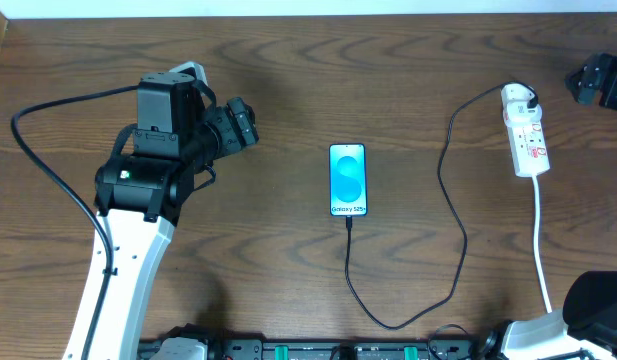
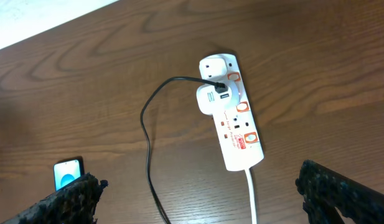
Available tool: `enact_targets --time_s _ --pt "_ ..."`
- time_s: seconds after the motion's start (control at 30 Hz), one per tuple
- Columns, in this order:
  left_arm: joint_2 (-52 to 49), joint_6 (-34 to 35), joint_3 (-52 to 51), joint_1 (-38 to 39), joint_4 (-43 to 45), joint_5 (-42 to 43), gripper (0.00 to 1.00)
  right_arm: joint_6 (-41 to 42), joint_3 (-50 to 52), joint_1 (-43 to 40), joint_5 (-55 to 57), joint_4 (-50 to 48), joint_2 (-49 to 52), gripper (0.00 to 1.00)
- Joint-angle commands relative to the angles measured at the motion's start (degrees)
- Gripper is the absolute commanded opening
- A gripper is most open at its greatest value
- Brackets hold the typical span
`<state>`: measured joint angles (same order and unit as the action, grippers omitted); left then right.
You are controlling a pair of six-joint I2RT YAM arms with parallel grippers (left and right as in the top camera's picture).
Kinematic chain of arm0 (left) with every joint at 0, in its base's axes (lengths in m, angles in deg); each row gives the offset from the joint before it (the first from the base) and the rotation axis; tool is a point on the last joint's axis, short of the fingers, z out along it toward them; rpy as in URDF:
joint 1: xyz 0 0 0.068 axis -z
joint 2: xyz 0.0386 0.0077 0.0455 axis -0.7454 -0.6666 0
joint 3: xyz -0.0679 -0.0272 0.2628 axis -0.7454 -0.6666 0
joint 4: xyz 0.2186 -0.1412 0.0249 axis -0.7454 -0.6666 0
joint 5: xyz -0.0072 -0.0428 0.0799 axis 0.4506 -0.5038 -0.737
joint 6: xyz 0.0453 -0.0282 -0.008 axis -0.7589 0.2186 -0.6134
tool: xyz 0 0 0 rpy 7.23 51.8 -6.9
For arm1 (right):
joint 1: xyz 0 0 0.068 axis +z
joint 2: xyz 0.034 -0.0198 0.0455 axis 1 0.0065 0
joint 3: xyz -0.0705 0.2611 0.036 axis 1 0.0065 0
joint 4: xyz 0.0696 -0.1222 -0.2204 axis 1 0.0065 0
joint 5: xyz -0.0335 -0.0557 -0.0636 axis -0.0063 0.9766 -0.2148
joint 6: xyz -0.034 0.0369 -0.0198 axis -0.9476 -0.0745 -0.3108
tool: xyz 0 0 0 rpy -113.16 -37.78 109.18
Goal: Plug charger to phone and switch on socket
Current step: 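Lift the right gripper up off the power strip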
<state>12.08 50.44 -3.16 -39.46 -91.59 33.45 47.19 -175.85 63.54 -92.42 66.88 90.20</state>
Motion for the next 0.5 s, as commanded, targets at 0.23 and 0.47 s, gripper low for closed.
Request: enact_targets --time_s 0.23,0.47 --pt "0.33 -0.79 0.13 -0.15 -0.17 -0.55 0.89 0.83 -0.07 0.26 -0.33 0.09 -0.22 0.99" --pt "4.33 -1.05 -2.34 -0.13 -1.97 -3.21 0.89 0.83 -0.07 0.26 -0.33 0.09 -0.22 0.99"
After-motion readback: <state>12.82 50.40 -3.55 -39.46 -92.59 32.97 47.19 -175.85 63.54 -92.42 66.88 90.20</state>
